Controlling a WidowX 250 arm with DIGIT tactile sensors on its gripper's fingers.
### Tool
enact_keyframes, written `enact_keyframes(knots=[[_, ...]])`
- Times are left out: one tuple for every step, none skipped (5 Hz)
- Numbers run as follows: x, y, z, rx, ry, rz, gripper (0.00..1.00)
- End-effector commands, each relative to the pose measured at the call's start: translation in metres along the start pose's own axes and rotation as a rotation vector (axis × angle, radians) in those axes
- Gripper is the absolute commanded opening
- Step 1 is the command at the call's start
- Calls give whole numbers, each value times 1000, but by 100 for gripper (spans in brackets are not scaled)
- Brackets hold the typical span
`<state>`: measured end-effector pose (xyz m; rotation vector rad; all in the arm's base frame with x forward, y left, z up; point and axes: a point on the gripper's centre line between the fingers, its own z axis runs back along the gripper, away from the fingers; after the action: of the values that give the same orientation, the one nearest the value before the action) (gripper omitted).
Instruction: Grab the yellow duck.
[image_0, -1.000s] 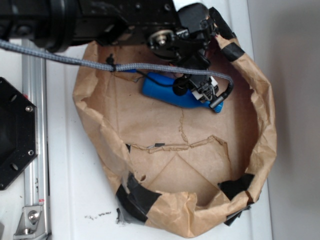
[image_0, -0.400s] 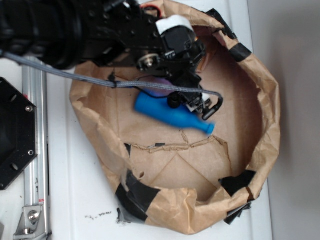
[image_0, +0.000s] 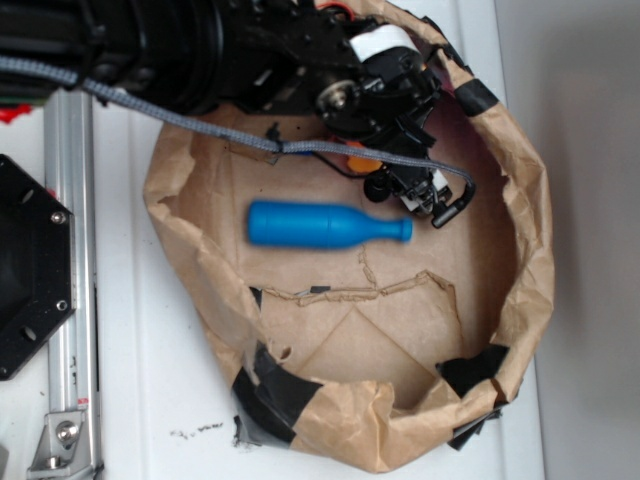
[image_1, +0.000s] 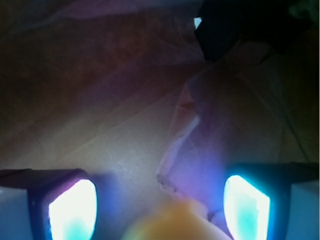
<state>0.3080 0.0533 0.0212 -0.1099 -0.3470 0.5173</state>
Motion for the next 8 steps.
enact_keyframes(knots=[[8, 18, 3, 14, -4, 37, 100], [14, 20, 18, -8, -18, 45, 100], [10, 22, 27, -6, -16, 39, 100], [-5, 28, 41, -2, -18, 8, 100], [-10, 36, 57, 1, -47, 31, 100], [-6, 46, 71, -18, -67, 45, 100], [-7, 46, 70, -12, -53, 36, 100], [-10, 39, 60, 17, -31, 10, 100]])
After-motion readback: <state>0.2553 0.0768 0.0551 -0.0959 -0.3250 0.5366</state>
